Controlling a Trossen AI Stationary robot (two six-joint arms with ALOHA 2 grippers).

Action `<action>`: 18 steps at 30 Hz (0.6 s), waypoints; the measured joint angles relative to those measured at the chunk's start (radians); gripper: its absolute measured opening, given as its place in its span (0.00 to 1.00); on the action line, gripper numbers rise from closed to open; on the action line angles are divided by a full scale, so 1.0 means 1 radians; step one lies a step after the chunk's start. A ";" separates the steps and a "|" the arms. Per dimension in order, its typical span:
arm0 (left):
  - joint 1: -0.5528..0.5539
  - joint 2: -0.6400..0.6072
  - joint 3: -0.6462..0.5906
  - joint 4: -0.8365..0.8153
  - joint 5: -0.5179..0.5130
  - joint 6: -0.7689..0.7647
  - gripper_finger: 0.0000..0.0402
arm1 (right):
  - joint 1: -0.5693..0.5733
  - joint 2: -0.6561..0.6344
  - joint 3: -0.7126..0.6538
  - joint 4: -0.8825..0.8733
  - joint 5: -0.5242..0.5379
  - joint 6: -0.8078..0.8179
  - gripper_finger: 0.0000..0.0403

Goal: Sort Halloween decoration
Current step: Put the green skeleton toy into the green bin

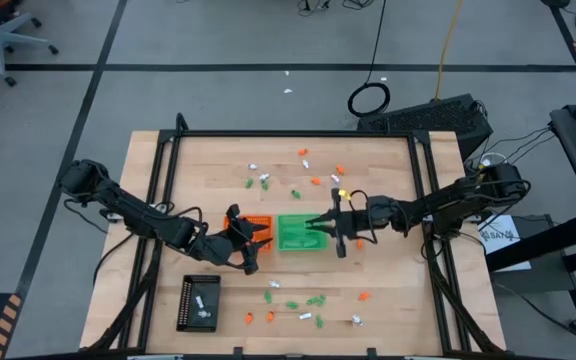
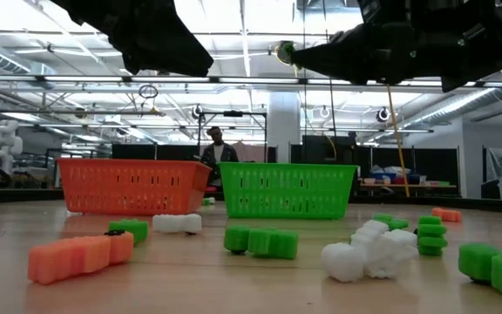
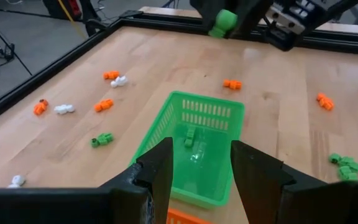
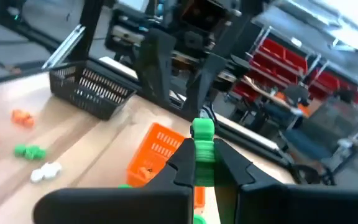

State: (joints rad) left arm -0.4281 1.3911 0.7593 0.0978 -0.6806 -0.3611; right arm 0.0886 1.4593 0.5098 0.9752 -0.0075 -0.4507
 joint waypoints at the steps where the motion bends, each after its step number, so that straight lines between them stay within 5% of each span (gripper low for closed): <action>1: 0.000 0.000 0.000 0.000 0.001 0.000 0.40 | 0.000 0.000 0.000 0.000 -0.004 -0.025 0.03; 11: 0.000 0.000 0.000 0.000 0.003 0.004 0.40 | 0.018 0.000 0.000 -0.017 0.004 -0.311 0.03; 18: 0.002 0.000 0.000 0.000 0.003 0.033 0.40 | 0.018 0.000 0.000 -0.026 0.005 -0.326 0.03</action>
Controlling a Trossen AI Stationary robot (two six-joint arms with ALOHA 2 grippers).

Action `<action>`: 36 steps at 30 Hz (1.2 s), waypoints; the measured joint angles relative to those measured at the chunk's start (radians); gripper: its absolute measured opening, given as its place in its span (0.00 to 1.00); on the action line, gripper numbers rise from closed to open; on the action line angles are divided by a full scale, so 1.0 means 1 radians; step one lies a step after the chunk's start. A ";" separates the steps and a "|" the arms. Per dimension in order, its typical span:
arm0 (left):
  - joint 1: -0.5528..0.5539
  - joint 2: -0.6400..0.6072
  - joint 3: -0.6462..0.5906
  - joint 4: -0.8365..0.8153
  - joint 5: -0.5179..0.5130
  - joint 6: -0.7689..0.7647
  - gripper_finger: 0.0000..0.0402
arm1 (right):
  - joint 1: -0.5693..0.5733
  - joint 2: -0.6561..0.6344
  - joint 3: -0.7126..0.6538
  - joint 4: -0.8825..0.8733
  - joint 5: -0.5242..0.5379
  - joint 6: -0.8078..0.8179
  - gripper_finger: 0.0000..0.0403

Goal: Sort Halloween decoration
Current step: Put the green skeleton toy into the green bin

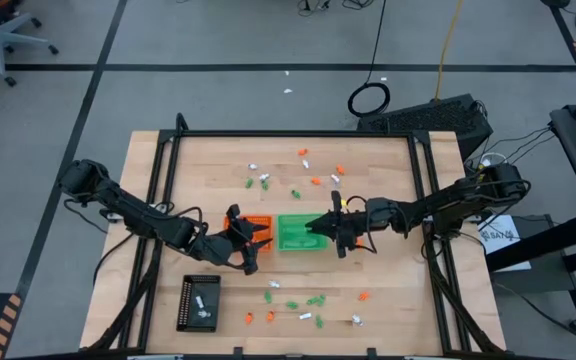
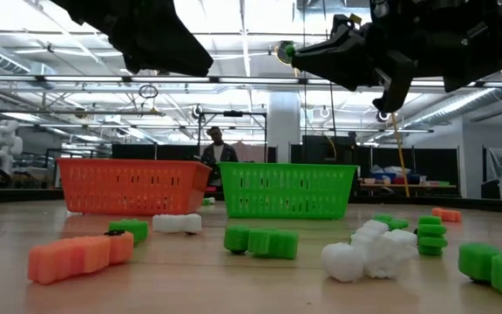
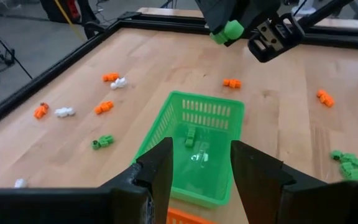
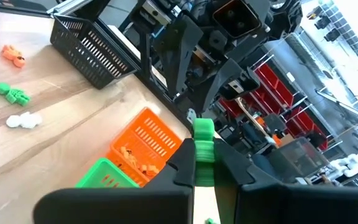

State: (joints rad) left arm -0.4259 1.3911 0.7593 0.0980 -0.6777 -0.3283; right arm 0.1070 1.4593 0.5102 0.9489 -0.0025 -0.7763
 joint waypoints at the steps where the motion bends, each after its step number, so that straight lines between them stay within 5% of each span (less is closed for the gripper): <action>1: 0.000 0.000 0.000 0.000 0.000 0.008 0.40 | 0.000 0.000 0.000 0.000 0.000 -0.006 0.03; 8: 0.000 0.000 0.000 0.000 -0.002 0.028 0.40 | 0.000 0.000 0.000 -0.002 0.000 -0.014 0.03; 19: 0.007 0.000 0.000 -0.043 -0.026 0.028 0.40 | 0.000 0.000 0.000 -0.013 0.006 0.238 0.03; 36: 0.007 0.000 0.000 -0.047 -0.026 0.020 0.40 | 0.000 0.000 0.000 -0.013 0.002 0.885 0.03</action>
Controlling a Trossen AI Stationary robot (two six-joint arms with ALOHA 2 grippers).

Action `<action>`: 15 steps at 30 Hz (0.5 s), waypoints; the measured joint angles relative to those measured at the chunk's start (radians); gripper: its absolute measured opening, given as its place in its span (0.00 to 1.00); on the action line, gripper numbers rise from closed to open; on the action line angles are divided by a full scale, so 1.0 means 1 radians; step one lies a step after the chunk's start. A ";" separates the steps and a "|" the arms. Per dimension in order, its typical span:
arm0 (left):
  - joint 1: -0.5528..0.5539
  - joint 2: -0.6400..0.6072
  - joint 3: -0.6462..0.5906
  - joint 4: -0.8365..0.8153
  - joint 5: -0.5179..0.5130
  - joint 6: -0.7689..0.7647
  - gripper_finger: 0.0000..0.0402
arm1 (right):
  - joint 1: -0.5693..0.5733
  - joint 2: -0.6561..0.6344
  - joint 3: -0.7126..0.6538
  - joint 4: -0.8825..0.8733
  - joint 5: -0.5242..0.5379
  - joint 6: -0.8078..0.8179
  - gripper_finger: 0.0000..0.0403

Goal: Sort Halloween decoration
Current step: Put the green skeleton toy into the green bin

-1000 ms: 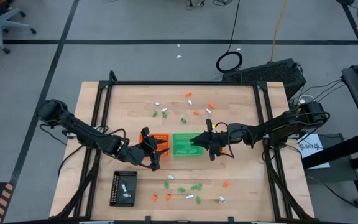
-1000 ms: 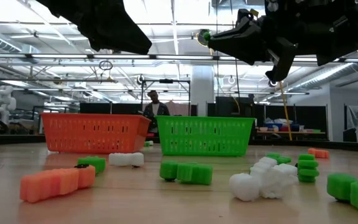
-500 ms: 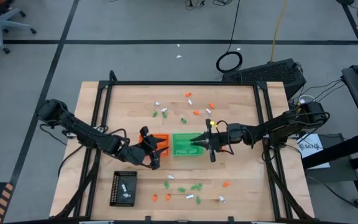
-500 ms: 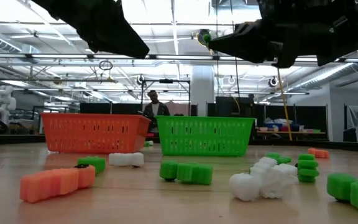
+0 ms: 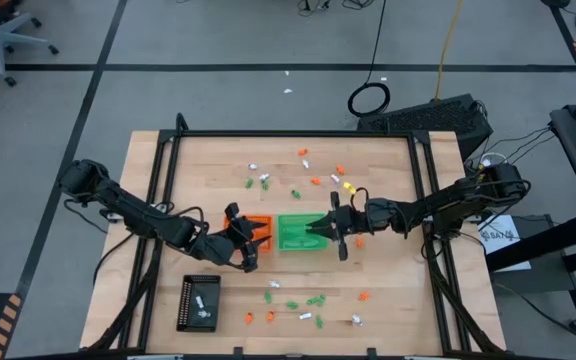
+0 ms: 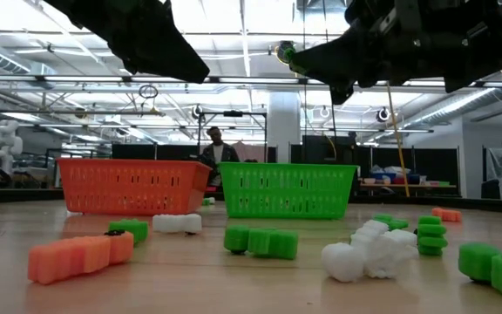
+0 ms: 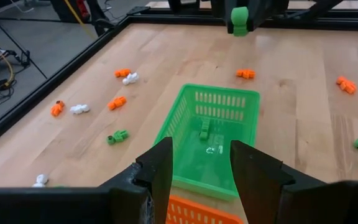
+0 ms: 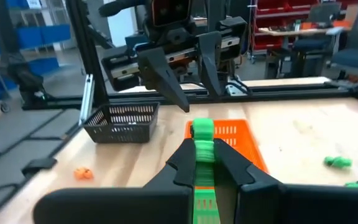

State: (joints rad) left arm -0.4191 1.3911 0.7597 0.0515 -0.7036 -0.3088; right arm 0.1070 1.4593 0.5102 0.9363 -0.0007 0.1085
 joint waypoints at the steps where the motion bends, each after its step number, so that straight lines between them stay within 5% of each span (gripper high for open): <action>1: 0.000 0.000 0.000 0.000 0.000 0.000 0.40 | 0.001 0.000 0.000 0.000 0.000 0.011 0.03; 9: -0.002 0.000 0.000 0.000 0.015 -0.003 0.40 | 0.036 0.000 0.000 -0.010 0.007 0.006 0.03; 15: -0.002 0.000 0.000 0.000 0.016 0.000 0.40 | 0.057 -0.001 0.010 -0.139 0.152 0.046 0.03</action>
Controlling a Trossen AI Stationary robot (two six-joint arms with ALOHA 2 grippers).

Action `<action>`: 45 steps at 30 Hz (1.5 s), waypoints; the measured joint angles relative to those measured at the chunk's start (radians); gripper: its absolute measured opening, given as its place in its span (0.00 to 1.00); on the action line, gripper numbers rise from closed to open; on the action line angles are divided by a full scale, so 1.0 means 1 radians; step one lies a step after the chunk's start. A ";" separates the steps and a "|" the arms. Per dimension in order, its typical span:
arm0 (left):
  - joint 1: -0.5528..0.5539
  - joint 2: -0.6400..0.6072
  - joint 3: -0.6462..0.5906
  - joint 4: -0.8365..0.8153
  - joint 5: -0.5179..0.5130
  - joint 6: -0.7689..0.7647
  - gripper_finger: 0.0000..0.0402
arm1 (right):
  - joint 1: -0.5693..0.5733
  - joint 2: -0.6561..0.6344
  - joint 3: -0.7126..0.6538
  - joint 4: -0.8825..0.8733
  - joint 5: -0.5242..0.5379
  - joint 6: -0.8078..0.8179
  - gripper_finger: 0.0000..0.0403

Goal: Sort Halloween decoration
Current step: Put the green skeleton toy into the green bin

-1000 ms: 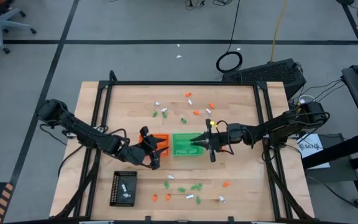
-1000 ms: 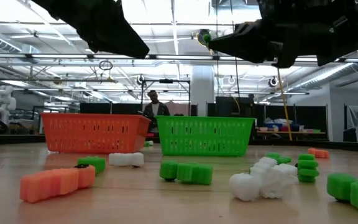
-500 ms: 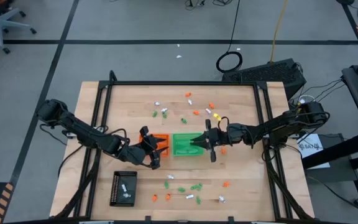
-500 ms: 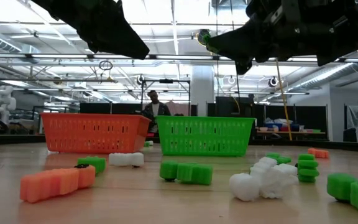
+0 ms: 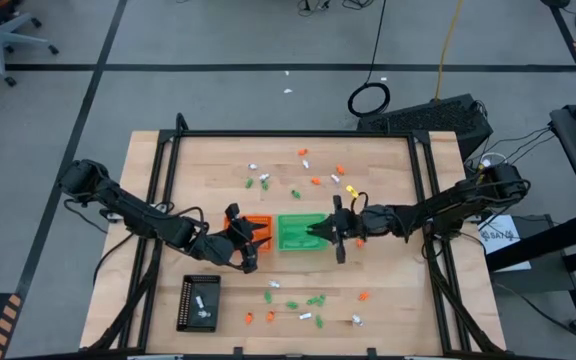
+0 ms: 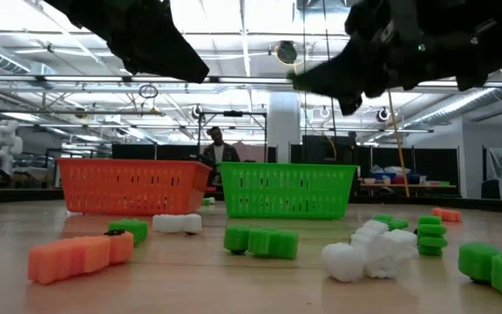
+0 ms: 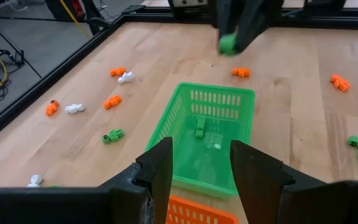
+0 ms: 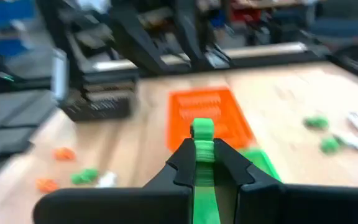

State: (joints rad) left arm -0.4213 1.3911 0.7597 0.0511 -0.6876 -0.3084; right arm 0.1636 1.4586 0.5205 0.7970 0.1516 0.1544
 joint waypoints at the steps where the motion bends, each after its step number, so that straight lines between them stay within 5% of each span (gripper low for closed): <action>1: 0.000 0.000 0.000 0.000 0.000 0.000 0.40 | 0.003 0.000 0.010 -0.045 0.025 0.013 0.03; 12: 0.002 0.000 0.000 0.000 0.000 0.000 0.40 | 0.009 0.001 0.155 -0.478 0.139 0.119 0.03; 38: 0.002 0.000 0.000 -0.006 -0.008 -0.003 0.40 | 0.008 0.134 0.158 -0.432 0.189 0.116 0.03; 45: 0.002 0.000 0.000 -0.009 -0.009 -0.003 0.40 | 0.008 0.134 0.158 -0.434 0.189 0.113 0.15</action>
State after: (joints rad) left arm -0.4191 1.3911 0.7601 0.0422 -0.6963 -0.3115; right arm 0.1711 1.5921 0.6787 0.3626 0.3411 0.2671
